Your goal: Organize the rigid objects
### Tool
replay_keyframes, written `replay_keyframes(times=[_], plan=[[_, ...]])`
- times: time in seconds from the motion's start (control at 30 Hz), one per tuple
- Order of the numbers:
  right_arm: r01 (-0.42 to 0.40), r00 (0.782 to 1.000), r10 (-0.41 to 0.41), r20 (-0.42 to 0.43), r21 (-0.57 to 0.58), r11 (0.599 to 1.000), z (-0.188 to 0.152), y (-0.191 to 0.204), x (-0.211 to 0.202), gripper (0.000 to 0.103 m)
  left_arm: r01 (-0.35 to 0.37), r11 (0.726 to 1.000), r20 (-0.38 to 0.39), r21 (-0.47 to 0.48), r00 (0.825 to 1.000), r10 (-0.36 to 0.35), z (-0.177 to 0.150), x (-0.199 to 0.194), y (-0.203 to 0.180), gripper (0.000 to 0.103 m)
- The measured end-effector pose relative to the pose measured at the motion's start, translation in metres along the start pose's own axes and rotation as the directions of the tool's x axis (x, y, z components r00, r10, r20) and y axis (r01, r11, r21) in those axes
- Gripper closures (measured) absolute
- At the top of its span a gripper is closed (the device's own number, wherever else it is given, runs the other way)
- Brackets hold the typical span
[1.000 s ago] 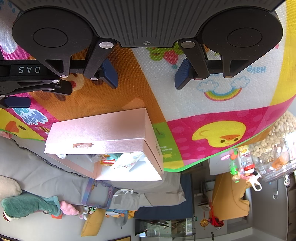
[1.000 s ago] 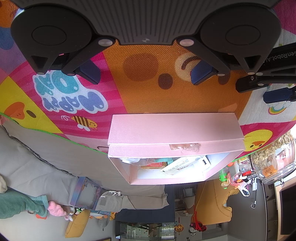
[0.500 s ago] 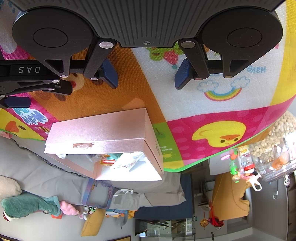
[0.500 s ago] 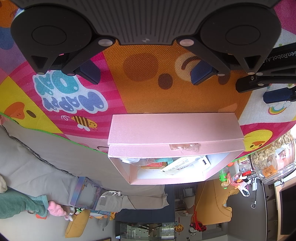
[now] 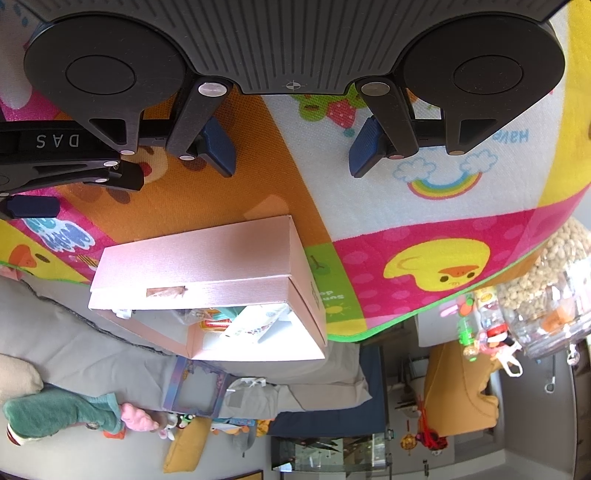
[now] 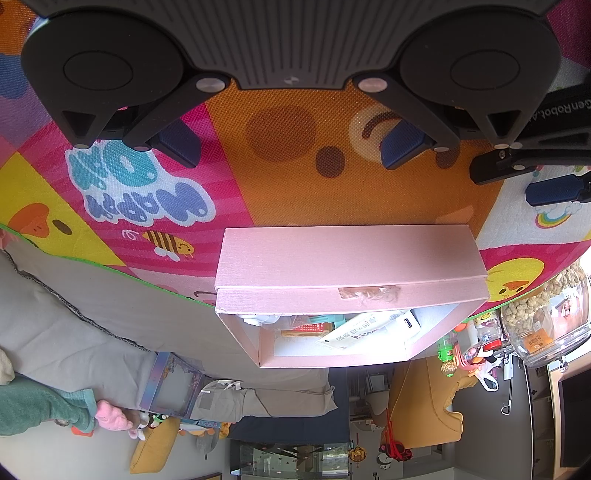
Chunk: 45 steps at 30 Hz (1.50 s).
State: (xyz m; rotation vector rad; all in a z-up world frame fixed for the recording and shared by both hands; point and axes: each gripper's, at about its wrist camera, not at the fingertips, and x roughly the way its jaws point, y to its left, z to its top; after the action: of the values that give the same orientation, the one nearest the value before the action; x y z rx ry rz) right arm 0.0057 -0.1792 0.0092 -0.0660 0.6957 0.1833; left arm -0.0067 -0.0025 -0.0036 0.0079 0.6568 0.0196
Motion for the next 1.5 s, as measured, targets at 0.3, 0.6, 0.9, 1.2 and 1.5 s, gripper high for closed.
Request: replay_keyframes(times=[0.3, 0.6, 0.9, 1.2, 1.5], plan=[[0.000, 1.000, 0.000, 0.000, 0.000, 1.000, 0.0001, 0.0000, 0.0000, 0.000, 0.009, 1.000, -0.002, -0.011, 1.000, -0.009, 0.0006, 0.0004, 0.0017, 0.029], [0.000, 1.000, 0.000, 0.000, 0.000, 1.000, -0.0001, 0.0000, 0.0000, 0.000, 0.016, 1.000, -0.001, -0.019, 1.000, -0.016, 0.0006, 0.0004, 0.0020, 0.029], [0.000, 1.000, 0.000, 0.000, 0.000, 1.000, -0.0001, 0.0000, 0.0001, 0.000, 0.015, 1.000, -0.001, -0.018, 1.000, -0.015, 0.0006, 0.0004, 0.0016, 0.029], [0.000, 1.000, 0.000, 0.000, 0.000, 1.000, -0.0001, 0.0001, 0.0001, 0.000, 0.016, 1.000, -0.001, -0.019, 1.000, -0.016, 0.0005, 0.0003, 0.0019, 0.029], [0.000, 1.000, 0.000, 0.000, 0.000, 1.000, -0.0001, 0.0001, 0.0001, 0.000, 0.017, 1.000, -0.001, -0.020, 1.000, -0.017, 0.0006, 0.0005, 0.0016, 0.029]])
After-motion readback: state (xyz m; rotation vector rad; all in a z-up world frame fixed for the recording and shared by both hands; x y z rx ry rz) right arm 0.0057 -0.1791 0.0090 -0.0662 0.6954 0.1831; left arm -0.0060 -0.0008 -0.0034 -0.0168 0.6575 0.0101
